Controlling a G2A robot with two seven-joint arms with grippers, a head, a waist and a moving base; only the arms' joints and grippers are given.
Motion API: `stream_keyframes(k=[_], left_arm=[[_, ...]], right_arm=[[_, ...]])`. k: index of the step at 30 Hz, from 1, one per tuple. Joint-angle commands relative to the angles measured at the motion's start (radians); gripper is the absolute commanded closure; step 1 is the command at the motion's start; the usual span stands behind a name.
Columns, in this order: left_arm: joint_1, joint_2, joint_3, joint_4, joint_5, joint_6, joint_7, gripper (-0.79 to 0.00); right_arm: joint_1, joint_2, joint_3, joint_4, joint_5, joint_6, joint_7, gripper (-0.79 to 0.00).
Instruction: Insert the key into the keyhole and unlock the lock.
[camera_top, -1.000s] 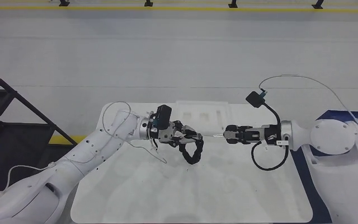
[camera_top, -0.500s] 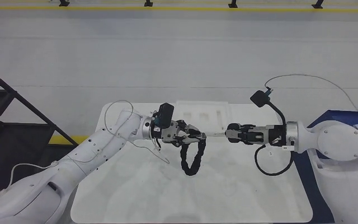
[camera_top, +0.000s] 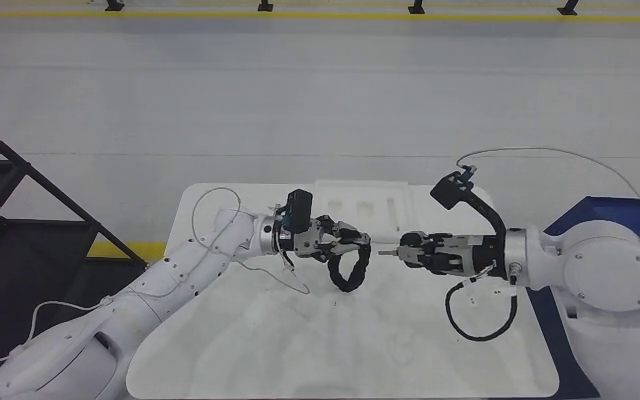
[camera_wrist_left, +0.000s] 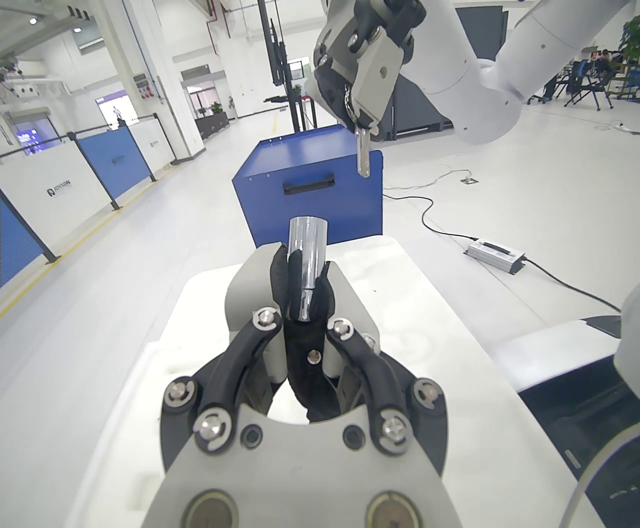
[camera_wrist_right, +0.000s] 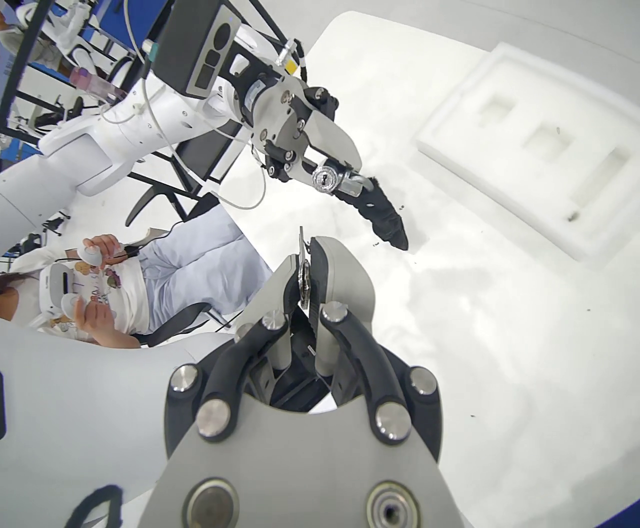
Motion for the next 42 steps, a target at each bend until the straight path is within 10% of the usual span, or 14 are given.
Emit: stream_keyframes(k=[1, 14, 42], left_arm=[[0.001, -0.008, 0.004, 0.006, 0.050, 0.016, 0.070, 0.000], [-0.025, -0.066, 0.110, 0.079, 0.122, 0.106, 0.232, 0.000], [-0.106, -0.093, 0.282, 0.169, 0.098, 0.233, 0.359, 0.000]], right_arm=[[0.005, 0.002, -0.008, -0.025, -0.027, 0.042, 0.005, 0.000], [0.049, 0.021, -0.068, -0.123, -0.175, 0.141, 0.055, 0.000], [0.106, 0.053, -0.179, -0.074, -0.183, 0.229, 0.026, 0.000]])
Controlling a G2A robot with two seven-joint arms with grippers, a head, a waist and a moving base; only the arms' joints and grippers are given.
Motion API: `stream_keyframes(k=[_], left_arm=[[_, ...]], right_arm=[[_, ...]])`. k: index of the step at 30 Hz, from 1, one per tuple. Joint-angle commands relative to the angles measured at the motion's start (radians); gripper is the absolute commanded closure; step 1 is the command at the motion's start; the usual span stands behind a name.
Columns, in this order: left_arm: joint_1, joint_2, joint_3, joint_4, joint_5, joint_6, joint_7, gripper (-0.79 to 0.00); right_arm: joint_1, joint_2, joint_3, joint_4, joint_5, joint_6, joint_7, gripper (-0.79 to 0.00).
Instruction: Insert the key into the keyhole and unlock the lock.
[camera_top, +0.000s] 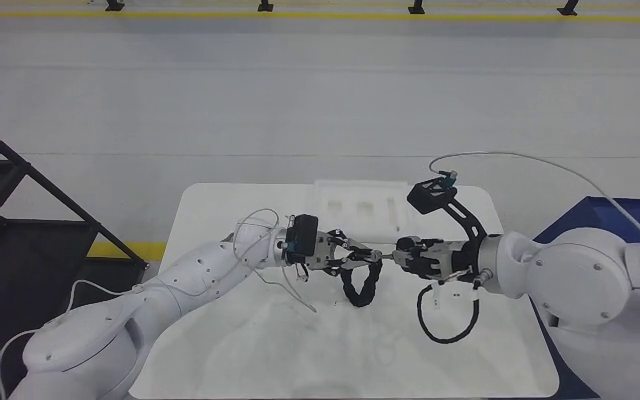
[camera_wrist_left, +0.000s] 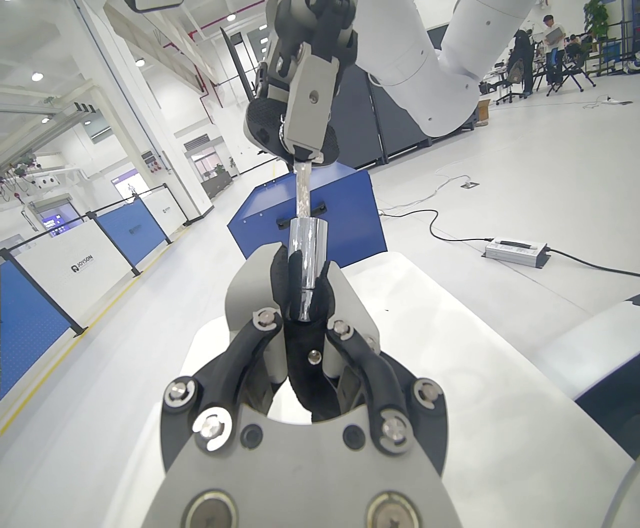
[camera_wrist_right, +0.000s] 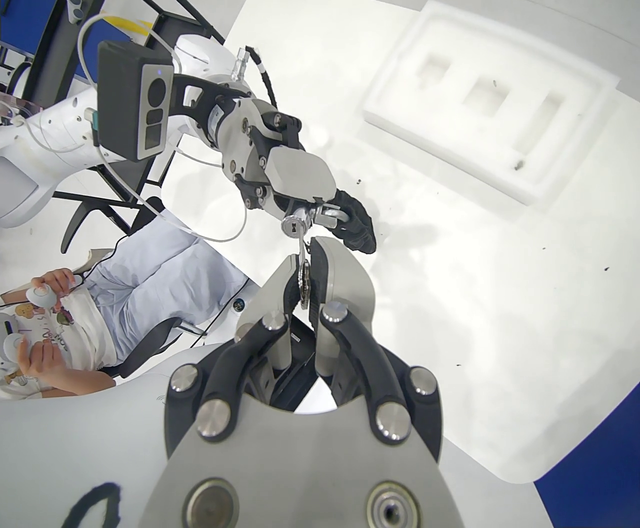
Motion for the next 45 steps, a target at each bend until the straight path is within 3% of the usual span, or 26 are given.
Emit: stream_keyframes(k=[1, 45], left_arm=[[0.000, -0.002, 0.000, 0.002, -0.005, -0.005, -0.005, 0.000], [-0.002, -0.003, 0.000, -0.008, -0.002, -0.023, -0.023, 0.000]], right_arm=[[0.004, 0.003, -0.008, 0.000, -0.003, 0.000, 0.000, 0.000], [0.073, 0.049, -0.104, 0.009, -0.019, 0.017, -0.017, 0.000]])
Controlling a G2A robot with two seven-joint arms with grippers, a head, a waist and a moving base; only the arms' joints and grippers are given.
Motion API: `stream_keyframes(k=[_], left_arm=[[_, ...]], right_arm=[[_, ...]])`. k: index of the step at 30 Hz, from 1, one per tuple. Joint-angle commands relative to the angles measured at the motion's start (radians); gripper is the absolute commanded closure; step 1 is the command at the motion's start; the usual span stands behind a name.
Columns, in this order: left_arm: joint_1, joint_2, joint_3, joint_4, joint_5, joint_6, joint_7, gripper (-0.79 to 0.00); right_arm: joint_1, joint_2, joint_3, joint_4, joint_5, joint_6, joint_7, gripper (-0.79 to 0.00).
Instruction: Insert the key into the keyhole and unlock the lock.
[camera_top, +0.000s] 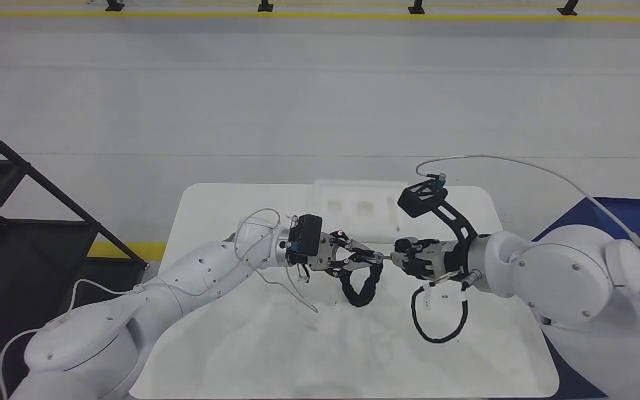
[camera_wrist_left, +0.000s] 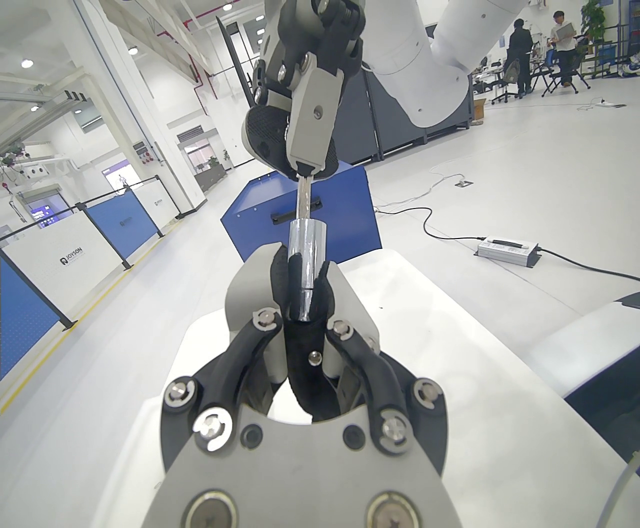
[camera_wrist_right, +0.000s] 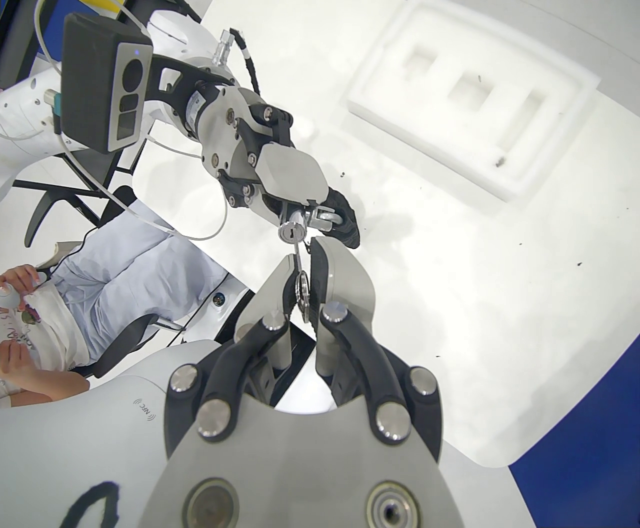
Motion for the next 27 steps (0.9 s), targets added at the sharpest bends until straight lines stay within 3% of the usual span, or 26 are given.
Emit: stream_keyframes(k=[1, 27], left_arm=[[-0.001, 0.001, 0.000, -0.002, 0.000, -0.002, -0.002, 0.000], [0.000, 0.002, 0.000, -0.005, 0.004, 0.000, 0.000, 0.000]], right_arm=[[0.004, 0.001, -0.003, 0.000, 0.006, -0.001, 0.001, 0.000], [0.036, 0.024, -0.044, 0.011, 0.034, 0.002, -0.002, 0.000]])
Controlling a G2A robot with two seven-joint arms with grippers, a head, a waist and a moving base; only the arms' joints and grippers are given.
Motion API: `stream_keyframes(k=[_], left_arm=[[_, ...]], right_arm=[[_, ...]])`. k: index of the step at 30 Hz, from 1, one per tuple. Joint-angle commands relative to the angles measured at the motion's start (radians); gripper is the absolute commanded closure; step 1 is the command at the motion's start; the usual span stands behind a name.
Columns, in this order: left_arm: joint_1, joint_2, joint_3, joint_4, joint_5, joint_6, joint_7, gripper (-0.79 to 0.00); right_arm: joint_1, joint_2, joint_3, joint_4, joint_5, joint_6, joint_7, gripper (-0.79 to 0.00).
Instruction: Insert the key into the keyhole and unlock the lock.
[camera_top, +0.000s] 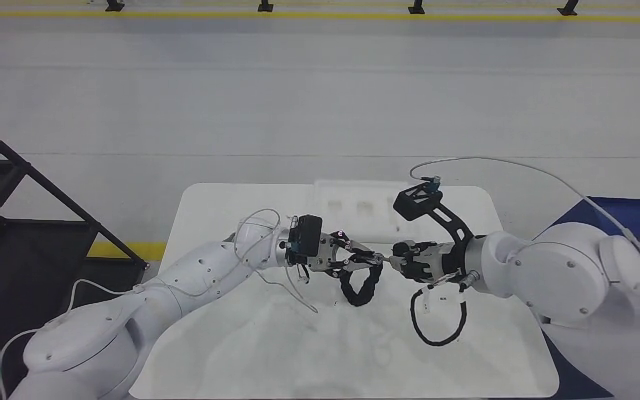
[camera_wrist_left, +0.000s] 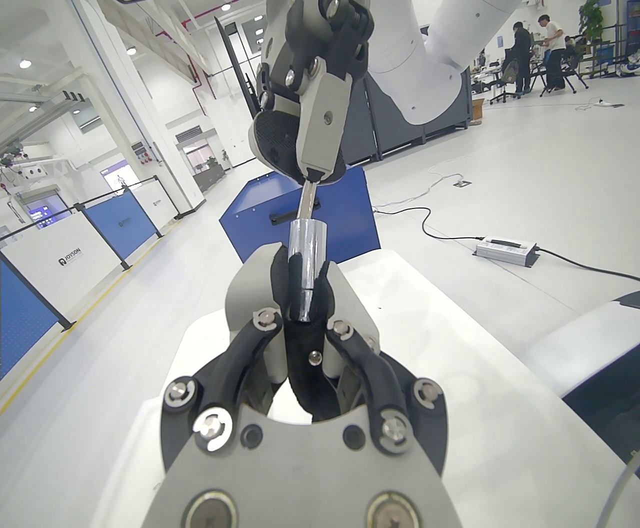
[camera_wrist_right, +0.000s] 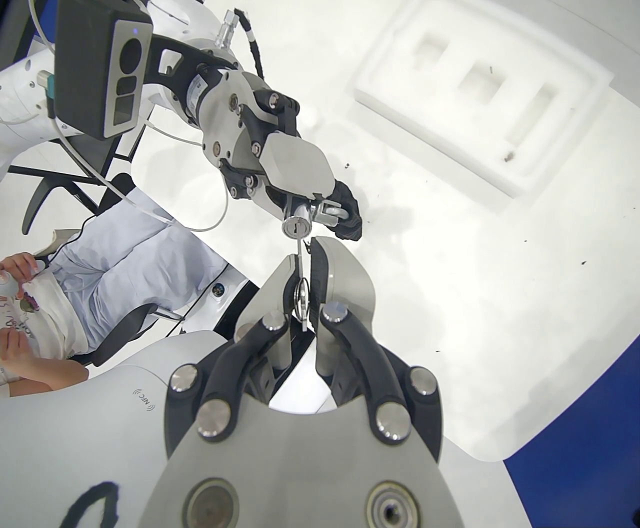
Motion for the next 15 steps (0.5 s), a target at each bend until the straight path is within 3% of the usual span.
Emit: stream_keyframes(k=[1, 15], left_arm=[[0.000, 0.000, 0.000, 0.001, -0.001, 0.001, 0.001, 0.000], [-0.010, 0.007, 0.000, 0.003, 0.070, 0.024, 0.024, 0.000]], right_arm=[[0.003, 0.002, -0.003, 0.000, 0.002, 0.001, -0.001, 0.000], [0.031, 0.017, -0.007, 0.020, 0.094, -0.042, 0.042, 0.000]])
